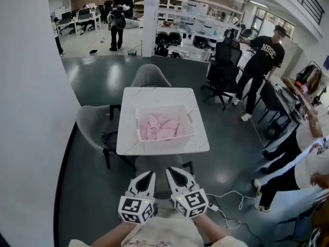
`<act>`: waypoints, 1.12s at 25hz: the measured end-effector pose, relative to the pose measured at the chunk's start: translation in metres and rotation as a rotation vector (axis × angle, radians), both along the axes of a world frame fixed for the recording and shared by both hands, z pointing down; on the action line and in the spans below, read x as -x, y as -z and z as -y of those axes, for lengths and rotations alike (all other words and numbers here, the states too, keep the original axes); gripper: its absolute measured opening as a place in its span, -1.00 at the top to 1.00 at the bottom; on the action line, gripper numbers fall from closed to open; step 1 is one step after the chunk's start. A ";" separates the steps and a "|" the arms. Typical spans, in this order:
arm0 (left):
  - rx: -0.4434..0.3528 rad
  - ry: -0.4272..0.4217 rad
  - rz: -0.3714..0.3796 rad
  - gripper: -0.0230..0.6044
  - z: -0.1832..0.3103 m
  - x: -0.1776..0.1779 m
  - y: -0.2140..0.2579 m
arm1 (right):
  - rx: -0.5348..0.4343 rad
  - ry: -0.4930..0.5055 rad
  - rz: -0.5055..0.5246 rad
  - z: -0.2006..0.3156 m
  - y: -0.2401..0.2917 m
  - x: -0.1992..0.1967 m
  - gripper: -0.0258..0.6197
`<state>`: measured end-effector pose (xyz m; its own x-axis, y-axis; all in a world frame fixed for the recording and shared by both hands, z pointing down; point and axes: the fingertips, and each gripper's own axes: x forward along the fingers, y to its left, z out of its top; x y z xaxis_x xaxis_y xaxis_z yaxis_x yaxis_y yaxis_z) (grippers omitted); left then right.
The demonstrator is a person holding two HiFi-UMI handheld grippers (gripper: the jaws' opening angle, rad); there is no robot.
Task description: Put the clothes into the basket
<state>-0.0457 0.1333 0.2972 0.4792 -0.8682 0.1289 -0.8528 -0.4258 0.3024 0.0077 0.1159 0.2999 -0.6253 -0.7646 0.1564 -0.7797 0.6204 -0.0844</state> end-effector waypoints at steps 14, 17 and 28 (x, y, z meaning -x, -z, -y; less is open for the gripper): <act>0.041 0.017 0.032 0.90 -0.045 -0.017 -0.021 | 0.050 0.005 0.020 -0.031 -0.029 -0.010 0.89; 0.071 -0.004 0.030 0.90 -0.049 -0.016 -0.032 | 0.026 0.015 0.006 -0.037 -0.032 -0.006 0.89; 0.078 -0.003 0.032 0.90 -0.052 -0.012 -0.035 | 0.051 0.019 -0.003 -0.046 -0.034 0.000 0.89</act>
